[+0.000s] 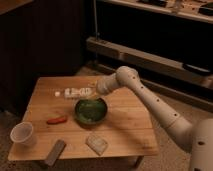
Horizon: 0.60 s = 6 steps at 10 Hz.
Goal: Place the bottle in the ceramic bowl
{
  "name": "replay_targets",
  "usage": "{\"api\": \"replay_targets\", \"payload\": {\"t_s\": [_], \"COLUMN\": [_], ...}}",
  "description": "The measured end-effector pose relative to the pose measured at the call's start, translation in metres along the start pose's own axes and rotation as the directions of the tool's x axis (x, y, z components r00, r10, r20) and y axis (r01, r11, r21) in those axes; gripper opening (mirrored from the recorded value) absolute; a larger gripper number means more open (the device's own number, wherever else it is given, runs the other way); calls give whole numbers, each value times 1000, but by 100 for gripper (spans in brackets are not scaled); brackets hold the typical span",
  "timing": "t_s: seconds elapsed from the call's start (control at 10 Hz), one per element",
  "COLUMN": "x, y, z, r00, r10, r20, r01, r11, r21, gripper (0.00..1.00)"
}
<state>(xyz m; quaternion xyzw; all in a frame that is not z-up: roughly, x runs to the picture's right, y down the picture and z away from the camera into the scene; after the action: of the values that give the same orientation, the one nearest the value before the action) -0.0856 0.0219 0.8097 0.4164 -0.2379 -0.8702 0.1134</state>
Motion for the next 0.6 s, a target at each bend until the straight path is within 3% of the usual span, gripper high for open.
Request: {"api": "replay_targets", "payload": {"t_s": [0.6], "x": [-4], "y": [0], "z": [-7], "r00": [1000], "r10": [1], "r20": [-12], "r01": [-1], "r11": [1000], "r21": [-17], "gripper": [5]}}
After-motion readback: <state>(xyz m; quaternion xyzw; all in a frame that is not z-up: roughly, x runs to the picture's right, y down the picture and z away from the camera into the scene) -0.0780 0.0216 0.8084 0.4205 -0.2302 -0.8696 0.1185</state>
